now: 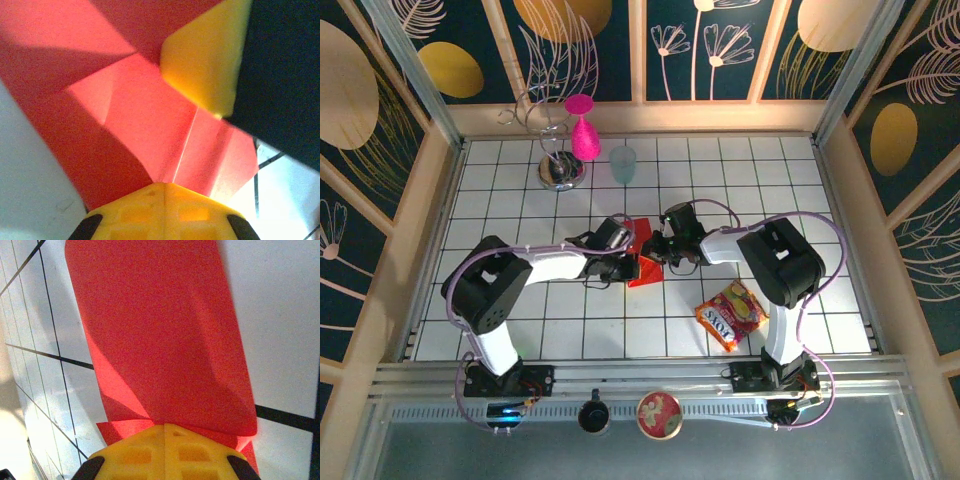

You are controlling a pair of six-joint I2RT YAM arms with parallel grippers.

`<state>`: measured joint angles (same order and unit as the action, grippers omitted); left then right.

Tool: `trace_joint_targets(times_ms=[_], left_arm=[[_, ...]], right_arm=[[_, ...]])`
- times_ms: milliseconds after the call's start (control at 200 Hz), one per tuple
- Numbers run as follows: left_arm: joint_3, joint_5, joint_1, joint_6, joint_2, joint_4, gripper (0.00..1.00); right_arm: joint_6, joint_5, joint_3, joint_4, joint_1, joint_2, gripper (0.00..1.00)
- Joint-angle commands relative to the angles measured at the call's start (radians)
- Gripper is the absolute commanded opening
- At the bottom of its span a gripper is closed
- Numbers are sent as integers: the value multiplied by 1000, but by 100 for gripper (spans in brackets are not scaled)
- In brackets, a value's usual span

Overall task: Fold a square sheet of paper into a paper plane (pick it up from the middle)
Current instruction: Fold the triangle a second time at the center of the table.

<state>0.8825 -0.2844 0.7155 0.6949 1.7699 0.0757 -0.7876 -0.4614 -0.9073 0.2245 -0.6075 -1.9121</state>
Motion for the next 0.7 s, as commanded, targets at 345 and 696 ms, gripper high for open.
trace_joint_targets(times_ms=[345,696], left_arm=[[-122,38,20,-20,-168,213,0],[26,31,19,9,-140,50,0]], right_arm=[[11,110,46,-172,5,-103,0],[10,110,41,-165,5,-100,0]])
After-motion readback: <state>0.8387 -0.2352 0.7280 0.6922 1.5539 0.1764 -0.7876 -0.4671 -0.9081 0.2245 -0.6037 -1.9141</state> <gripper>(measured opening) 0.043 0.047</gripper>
